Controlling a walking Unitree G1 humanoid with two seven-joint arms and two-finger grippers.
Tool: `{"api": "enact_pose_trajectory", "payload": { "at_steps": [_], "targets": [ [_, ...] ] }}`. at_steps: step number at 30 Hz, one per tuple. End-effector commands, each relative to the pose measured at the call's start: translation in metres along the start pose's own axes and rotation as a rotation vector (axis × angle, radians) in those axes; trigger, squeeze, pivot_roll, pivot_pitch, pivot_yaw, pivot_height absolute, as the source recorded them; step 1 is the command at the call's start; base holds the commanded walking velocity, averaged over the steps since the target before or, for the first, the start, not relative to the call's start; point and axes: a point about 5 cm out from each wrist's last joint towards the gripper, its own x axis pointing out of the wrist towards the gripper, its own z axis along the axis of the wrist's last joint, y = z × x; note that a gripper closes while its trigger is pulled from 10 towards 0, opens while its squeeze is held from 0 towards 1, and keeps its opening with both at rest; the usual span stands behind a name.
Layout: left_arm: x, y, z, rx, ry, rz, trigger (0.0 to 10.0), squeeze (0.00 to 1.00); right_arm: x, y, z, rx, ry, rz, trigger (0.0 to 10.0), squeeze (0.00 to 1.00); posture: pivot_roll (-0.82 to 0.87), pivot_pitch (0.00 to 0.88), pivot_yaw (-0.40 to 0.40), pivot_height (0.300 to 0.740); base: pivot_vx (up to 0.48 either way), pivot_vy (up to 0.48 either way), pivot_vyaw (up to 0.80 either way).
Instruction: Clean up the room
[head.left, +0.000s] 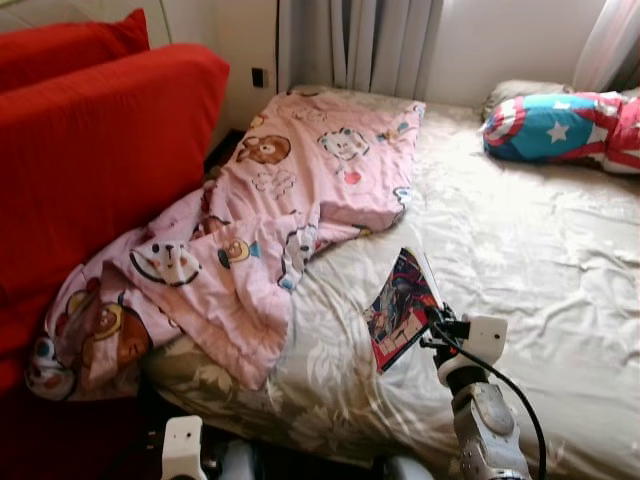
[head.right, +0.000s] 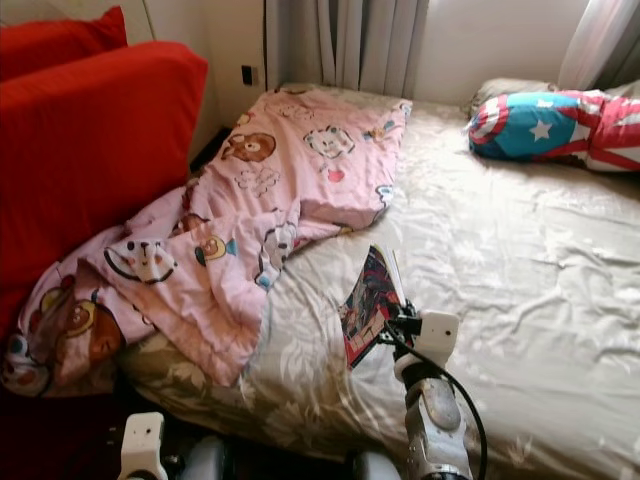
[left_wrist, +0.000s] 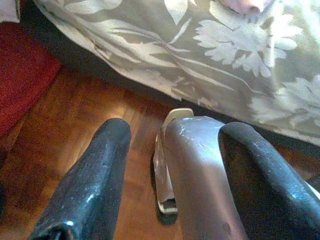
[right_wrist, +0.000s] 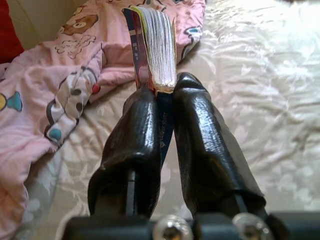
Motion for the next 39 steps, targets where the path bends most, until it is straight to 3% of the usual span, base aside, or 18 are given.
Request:
{"api": "enact_pose_trajectory", "payload": {
  "at_steps": [1,10,18,30,39],
  "targets": [
    [-0.005,-0.005,-0.018,0.027,0.081,-0.013,10.0,0.00,0.001,-0.003,0.008,-0.014,-0.044,-0.004,10.0,0.00,0.05,0.000,-0.097,0.727,0.000,0.000,0.00],
    [-0.005,-0.006,-0.022,0.024,0.101,-0.006,10.0,0.00,0.005,0.004,0.006,-0.001,-0.035,-0.003,10.0,0.00,0.05,0.000,-0.103,0.732,0.000,0.000,0.00],
    [-0.004,-0.006,-0.018,0.038,0.091,-0.005,10.0,0.00,0.007,-0.001,0.006,-0.020,-0.017,-0.041,10.0,0.00,0.04,0.000,-0.112,0.732,0.000,0.000,0.00],
    [-0.004,-0.014,-0.019,0.134,0.092,-0.061,10.0,0.00,0.001,-0.004,-0.001,-0.014,0.005,-0.072,10.0,0.00,0.04,0.000,-0.105,0.732,0.000,0.000,-0.70],
    [-0.004,-0.016,-0.021,0.150,0.091,-0.069,10.0,0.00,0.001,-0.007,-0.002,-0.010,0.015,-0.093,10.0,0.00,0.04,0.000,-0.099,0.732,0.000,-0.061,-0.73]
  ]
}}
